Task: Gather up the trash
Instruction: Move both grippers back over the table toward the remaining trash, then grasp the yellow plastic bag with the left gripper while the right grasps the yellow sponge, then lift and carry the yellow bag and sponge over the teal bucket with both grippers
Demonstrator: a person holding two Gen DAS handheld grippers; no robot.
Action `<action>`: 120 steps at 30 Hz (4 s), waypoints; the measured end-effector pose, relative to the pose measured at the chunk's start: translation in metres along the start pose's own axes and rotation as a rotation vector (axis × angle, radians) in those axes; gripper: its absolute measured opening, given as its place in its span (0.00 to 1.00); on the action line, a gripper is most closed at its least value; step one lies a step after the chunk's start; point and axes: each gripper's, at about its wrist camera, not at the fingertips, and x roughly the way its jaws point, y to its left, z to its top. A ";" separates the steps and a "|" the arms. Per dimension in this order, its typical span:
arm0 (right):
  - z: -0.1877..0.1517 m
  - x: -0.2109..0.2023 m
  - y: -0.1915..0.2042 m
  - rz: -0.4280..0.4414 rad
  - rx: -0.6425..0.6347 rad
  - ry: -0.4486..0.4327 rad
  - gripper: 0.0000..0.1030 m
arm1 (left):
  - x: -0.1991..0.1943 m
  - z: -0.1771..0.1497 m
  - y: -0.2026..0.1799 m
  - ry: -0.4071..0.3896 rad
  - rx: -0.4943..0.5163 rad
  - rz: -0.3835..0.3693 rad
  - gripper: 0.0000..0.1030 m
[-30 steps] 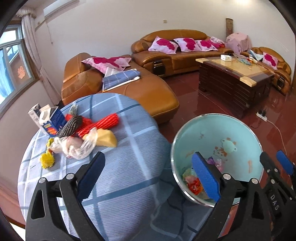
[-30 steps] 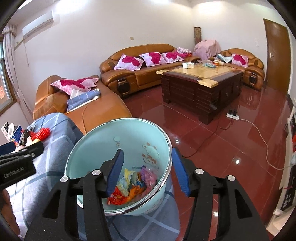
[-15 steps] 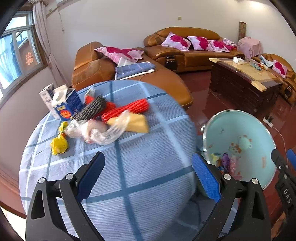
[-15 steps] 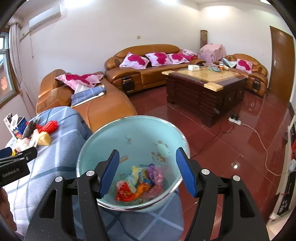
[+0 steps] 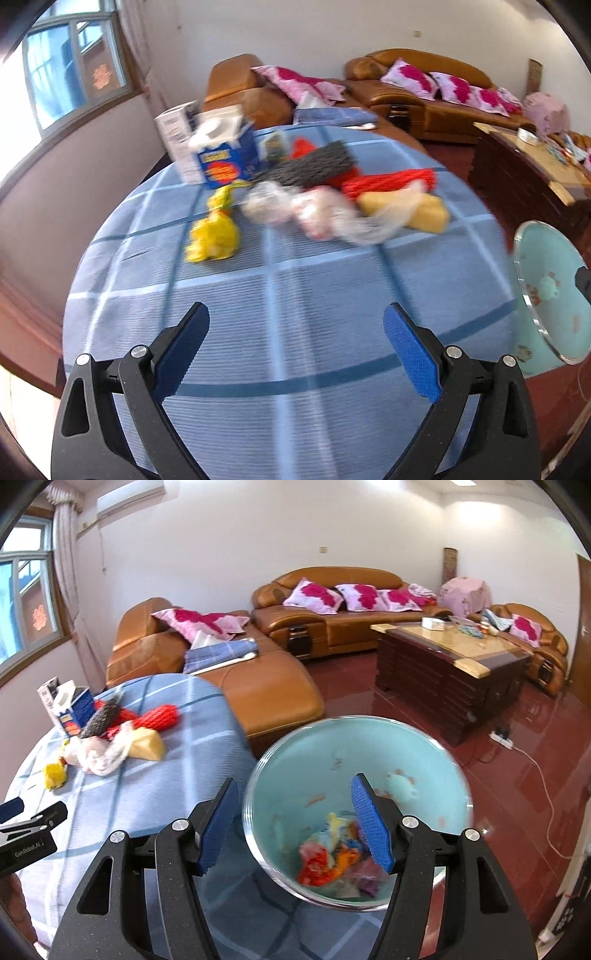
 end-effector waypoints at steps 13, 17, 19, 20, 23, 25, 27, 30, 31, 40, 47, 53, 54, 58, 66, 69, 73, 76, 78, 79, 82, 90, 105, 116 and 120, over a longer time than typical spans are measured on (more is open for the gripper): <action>0.022 0.029 0.082 0.180 -0.087 0.055 0.61 | 0.033 0.010 0.086 0.040 -0.166 0.095 0.90; 0.027 0.044 0.100 0.178 -0.130 0.054 0.61 | 0.042 0.017 0.099 0.041 -0.184 0.116 0.90; 0.030 0.058 0.109 0.173 -0.175 0.080 0.61 | 0.047 0.021 0.103 0.044 -0.191 0.118 0.90; 0.031 0.063 0.111 0.167 -0.193 0.095 0.60 | 0.049 0.022 0.105 0.047 -0.192 0.115 0.90; 0.031 0.080 0.115 0.163 -0.237 0.125 0.59 | 0.057 0.025 0.106 0.055 -0.190 0.118 0.90; 0.034 0.090 0.121 0.179 -0.272 0.136 0.59 | 0.064 0.028 0.106 0.064 -0.194 0.114 0.90; 0.037 0.100 0.128 0.188 -0.312 0.144 0.60 | 0.071 0.033 0.107 0.074 -0.203 0.106 0.90; 0.041 0.115 0.141 0.197 -0.375 0.164 0.60 | 0.078 0.043 0.107 0.073 -0.215 0.099 0.90; 0.041 0.119 0.147 0.211 -0.394 0.170 0.60 | 0.081 0.048 0.107 0.066 -0.213 0.105 0.90; 0.035 0.127 0.159 0.271 -0.446 0.190 0.36 | 0.116 0.068 0.107 0.104 -0.234 0.077 0.65; 0.039 0.099 0.139 0.284 -0.344 0.169 0.35 | 0.105 0.062 0.109 0.078 -0.231 0.058 0.38; 0.033 0.066 0.128 0.257 -0.298 0.134 0.35 | 0.079 0.051 0.114 0.060 -0.237 0.041 0.20; 0.031 0.061 0.126 0.260 -0.292 0.132 0.35 | 0.073 0.047 0.114 0.052 -0.228 0.044 0.20; 0.024 0.045 0.121 0.261 -0.282 0.119 0.35 | 0.054 0.031 0.120 0.038 -0.234 0.029 0.20; 0.019 0.023 0.098 0.235 -0.221 0.082 0.35 | 0.019 0.005 0.139 0.015 -0.243 -0.023 0.20; 0.017 0.017 0.091 0.234 -0.201 0.072 0.35 | 0.014 0.000 0.139 0.016 -0.243 -0.025 0.20; 0.010 0.011 0.088 0.241 -0.199 0.073 0.35 | 0.009 -0.008 0.132 0.020 -0.219 -0.024 0.20; 0.007 0.008 0.086 0.245 -0.200 0.073 0.35 | 0.011 -0.016 0.131 0.045 -0.216 -0.026 0.31; 0.005 0.006 0.085 0.248 -0.199 0.073 0.35 | 0.012 -0.021 0.133 0.055 -0.214 -0.019 0.55; 0.005 0.005 0.085 0.249 -0.199 0.074 0.35 | 0.013 -0.023 0.134 0.053 -0.209 -0.008 0.59; 0.004 0.004 0.082 0.251 -0.194 0.073 0.35 | 0.019 -0.025 0.135 0.072 -0.204 -0.001 0.59; 0.004 -0.001 0.077 0.245 -0.190 0.062 0.35 | 0.038 -0.033 0.131 0.122 -0.200 0.033 0.40; 0.001 -0.018 0.054 0.217 -0.140 0.019 0.35 | -0.017 -0.016 0.086 -0.021 -0.098 0.014 0.33; -0.003 -0.034 0.015 0.171 -0.081 -0.019 0.35 | -0.045 -0.011 0.014 -0.068 0.026 -0.066 0.33; -0.005 -0.039 -0.001 0.153 -0.059 -0.029 0.35 | -0.053 -0.009 -0.011 -0.090 0.070 -0.091 0.33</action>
